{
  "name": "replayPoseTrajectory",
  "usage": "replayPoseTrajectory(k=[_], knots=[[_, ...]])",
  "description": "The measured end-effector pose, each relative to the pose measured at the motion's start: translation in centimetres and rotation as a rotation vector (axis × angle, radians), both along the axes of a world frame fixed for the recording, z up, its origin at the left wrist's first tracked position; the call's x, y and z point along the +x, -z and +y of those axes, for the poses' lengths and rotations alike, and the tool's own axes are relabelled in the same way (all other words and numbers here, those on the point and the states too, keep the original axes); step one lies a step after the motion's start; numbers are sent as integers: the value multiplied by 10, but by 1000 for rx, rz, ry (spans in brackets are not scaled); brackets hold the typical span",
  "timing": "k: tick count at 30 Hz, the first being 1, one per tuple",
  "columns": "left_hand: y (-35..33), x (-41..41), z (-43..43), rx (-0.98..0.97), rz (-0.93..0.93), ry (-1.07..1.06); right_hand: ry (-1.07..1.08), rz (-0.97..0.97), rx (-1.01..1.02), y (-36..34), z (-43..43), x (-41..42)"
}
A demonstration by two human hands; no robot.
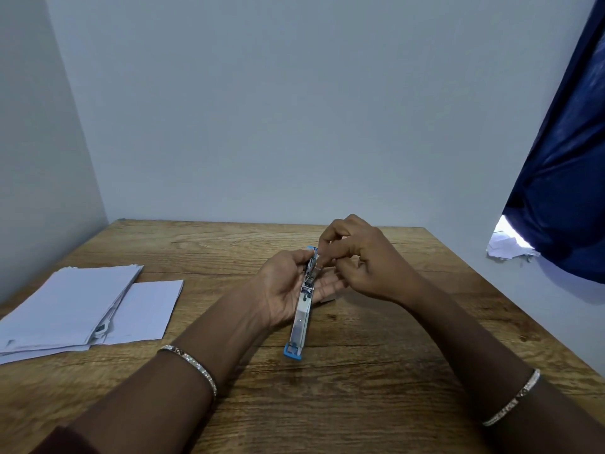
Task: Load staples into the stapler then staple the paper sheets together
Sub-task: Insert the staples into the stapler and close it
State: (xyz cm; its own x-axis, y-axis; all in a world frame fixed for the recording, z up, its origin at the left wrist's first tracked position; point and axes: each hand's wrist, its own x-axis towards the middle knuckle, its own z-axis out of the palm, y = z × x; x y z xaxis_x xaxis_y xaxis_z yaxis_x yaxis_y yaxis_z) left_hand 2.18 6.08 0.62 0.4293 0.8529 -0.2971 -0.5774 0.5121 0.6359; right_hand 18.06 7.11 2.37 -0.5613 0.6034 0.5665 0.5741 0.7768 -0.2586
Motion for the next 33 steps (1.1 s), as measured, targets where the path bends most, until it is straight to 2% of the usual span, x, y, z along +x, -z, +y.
replayPoseTrajectory(k=[6, 16, 21, 29, 33], knots=[[0, 1, -1, 29, 106, 52, 17, -70, 56, 3, 2, -1], [1, 1, 2, 25, 164, 117, 57, -75, 0, 5, 6, 4], [4, -6, 6, 74, 259, 173, 67, -105, -24, 5, 6, 6], [2, -11, 8, 89, 261, 216, 99, -80, -54, 8, 15, 15], [1, -14, 8, 84, 217, 189, 81, 15, -89, 9, 15, 14]])
